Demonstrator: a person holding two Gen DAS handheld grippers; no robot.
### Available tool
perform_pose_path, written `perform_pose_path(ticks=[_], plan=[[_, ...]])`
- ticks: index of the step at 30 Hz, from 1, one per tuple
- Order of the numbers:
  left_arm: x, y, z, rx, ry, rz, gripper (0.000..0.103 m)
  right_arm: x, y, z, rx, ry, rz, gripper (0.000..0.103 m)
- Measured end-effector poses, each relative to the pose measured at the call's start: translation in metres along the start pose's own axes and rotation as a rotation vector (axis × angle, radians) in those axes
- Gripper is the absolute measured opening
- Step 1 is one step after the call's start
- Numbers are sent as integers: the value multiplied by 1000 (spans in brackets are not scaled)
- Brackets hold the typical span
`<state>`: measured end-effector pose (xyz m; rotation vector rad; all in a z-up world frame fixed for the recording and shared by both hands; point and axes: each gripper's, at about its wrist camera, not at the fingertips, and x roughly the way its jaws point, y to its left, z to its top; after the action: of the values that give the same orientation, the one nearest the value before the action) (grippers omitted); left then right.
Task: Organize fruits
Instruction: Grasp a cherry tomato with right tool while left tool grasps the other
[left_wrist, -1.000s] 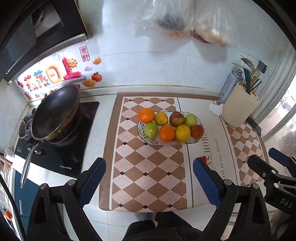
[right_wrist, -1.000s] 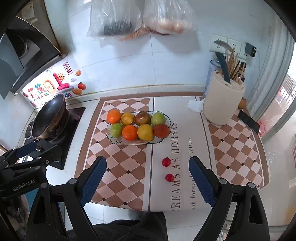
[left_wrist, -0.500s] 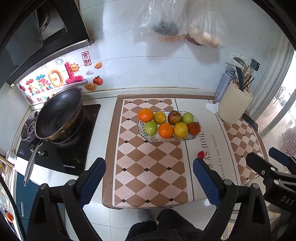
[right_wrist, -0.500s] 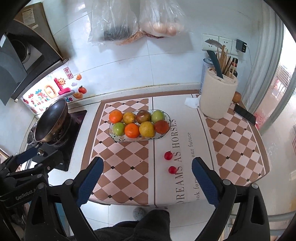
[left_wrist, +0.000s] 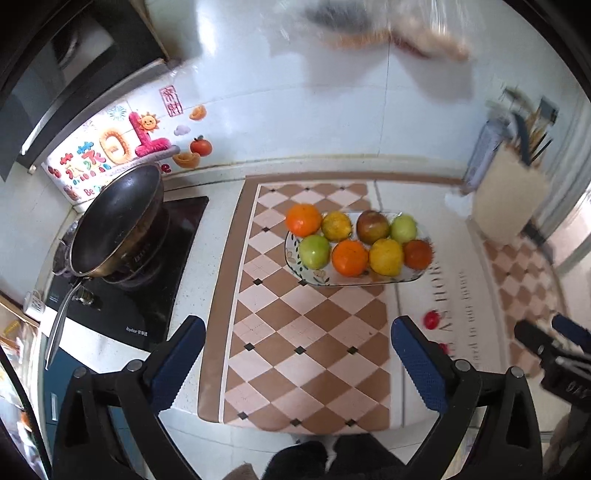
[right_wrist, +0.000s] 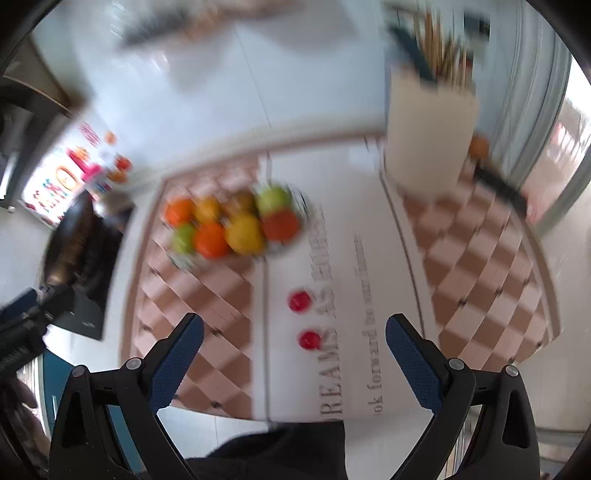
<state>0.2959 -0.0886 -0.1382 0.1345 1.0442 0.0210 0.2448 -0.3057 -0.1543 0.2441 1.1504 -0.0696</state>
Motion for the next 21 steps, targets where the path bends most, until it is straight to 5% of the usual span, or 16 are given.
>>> perform_pose_path(ticks=[2, 4, 9, 12, 16, 21], plan=[[24, -13, 1, 21, 43, 26, 103, 41, -15, -4, 15, 69, 8, 94], [45, -24, 1, 41, 86, 40, 103, 76, -24, -10, 24, 134, 20, 76], [95, -52, -6, 98, 203, 71, 103, 145, -34, -22, 47, 246, 64, 61], [120, -64, -12, 114, 276, 77, 103, 166, -31, -27, 28, 284, 68, 57], [140, -73, -16, 101, 346, 53, 103, 187, -28, -32, 7, 333, 81, 34], [155, -89, -11, 95, 387, -3, 103, 180, -38, -28, 2, 308, 88, 33]])
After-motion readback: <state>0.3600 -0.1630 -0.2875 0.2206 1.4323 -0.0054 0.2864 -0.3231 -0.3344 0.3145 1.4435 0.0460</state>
